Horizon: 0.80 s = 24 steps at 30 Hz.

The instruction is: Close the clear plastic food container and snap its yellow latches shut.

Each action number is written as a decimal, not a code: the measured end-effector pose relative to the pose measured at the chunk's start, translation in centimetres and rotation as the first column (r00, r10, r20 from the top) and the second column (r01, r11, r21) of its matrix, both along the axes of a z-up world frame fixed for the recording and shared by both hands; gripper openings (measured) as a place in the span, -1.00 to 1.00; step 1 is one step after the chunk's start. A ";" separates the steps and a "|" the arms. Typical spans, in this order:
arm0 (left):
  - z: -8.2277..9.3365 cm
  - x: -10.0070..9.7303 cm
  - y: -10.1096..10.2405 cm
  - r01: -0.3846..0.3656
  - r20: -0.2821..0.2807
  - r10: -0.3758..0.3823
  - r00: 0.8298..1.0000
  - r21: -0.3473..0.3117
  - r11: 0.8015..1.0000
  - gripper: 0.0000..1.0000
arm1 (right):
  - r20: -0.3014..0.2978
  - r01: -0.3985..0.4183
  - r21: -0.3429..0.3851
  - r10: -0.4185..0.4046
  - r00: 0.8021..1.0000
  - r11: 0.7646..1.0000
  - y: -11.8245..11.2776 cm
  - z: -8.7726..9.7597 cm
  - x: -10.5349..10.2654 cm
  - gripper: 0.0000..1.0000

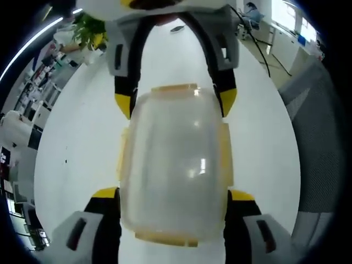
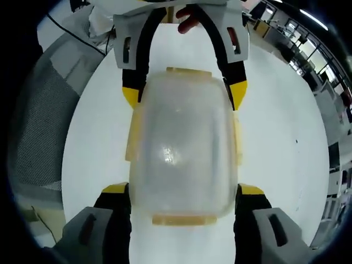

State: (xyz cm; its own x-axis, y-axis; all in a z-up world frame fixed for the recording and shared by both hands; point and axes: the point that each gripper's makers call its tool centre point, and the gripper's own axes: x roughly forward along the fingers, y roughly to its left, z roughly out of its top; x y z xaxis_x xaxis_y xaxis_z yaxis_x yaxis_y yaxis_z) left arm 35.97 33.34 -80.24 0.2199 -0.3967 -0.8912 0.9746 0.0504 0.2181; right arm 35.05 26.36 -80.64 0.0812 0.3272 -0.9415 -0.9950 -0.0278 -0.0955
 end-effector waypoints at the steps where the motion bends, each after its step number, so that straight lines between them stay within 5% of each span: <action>1: 0.0 0.2 0.2 0.004 0.001 -0.004 1.000 -0.001 1.000 0.47 | 0.001 0.004 0.001 -0.004 1.000 1.000 0.2 0.0 0.1 0.48; 24: -0.2 2.8 2.4 0.044 0.003 -0.044 0.999 0.031 0.999 0.48 | 0.009 0.053 -0.018 -0.052 0.999 0.998 2.4 -0.1 2.5 0.49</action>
